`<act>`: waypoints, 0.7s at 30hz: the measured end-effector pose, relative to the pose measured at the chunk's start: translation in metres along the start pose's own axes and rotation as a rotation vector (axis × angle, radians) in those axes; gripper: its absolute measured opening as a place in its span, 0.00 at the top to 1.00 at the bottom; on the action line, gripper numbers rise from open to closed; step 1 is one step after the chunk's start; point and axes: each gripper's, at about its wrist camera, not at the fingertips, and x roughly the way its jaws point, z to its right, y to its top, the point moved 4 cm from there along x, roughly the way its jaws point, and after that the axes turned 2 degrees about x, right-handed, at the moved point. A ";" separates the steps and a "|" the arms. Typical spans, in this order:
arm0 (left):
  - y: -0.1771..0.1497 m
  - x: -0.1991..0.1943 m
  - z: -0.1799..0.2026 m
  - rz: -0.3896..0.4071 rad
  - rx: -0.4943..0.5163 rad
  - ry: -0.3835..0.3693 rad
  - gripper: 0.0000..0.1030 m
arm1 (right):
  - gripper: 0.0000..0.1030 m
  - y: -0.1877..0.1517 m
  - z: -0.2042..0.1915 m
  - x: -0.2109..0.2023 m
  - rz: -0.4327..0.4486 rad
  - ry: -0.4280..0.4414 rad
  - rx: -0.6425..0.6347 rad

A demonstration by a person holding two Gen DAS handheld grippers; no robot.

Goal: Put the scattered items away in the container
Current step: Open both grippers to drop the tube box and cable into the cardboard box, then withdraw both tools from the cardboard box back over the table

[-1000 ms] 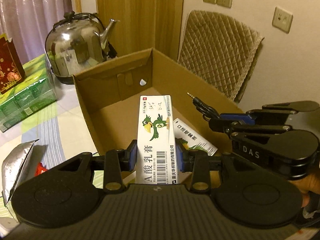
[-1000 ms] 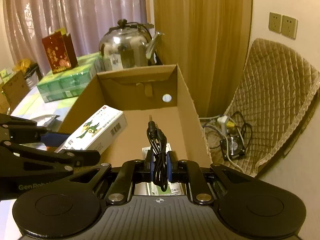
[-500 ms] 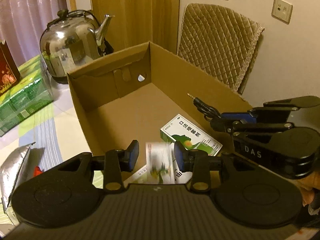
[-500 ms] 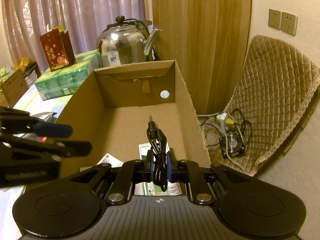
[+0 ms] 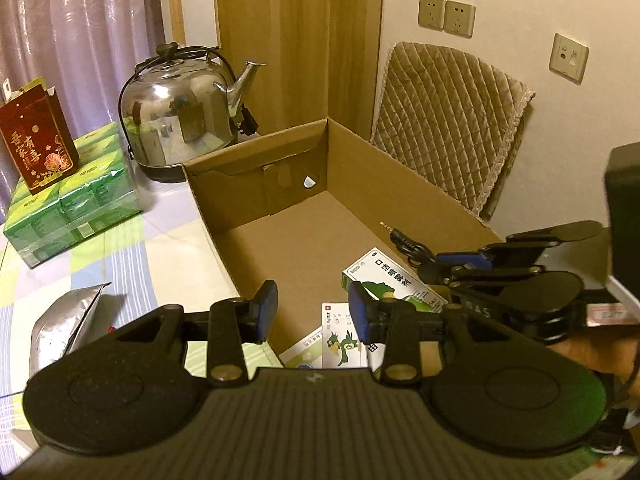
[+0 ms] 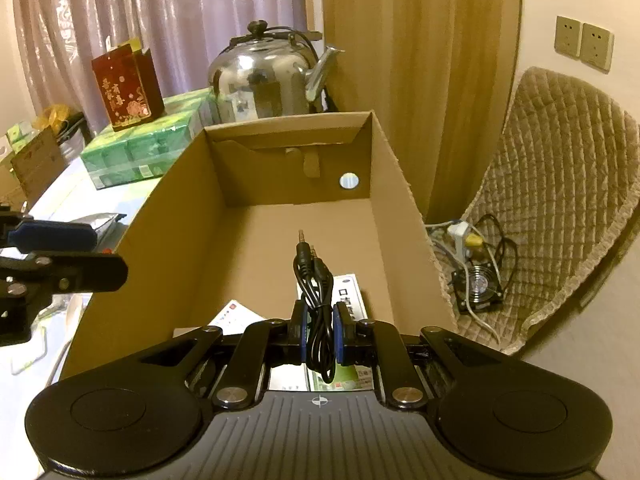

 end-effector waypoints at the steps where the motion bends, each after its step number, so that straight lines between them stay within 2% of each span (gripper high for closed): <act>1: -0.001 -0.001 -0.001 0.001 -0.003 0.001 0.68 | 0.90 0.001 0.000 0.000 0.008 0.003 -0.001; 3: -0.003 -0.004 -0.004 0.002 -0.009 0.003 0.68 | 0.82 0.003 -0.001 -0.001 0.018 0.002 -0.002; 5: -0.005 -0.006 -0.007 0.003 -0.015 0.008 0.68 | 0.54 0.004 -0.002 -0.004 0.029 0.005 0.001; 13: -0.016 -0.027 -0.023 0.026 -0.062 0.033 0.68 | 0.53 -0.003 -0.009 -0.034 0.065 0.026 0.018; 21: -0.041 -0.064 -0.041 0.041 -0.124 0.067 0.67 | 0.51 -0.010 -0.043 -0.076 0.095 0.064 -0.015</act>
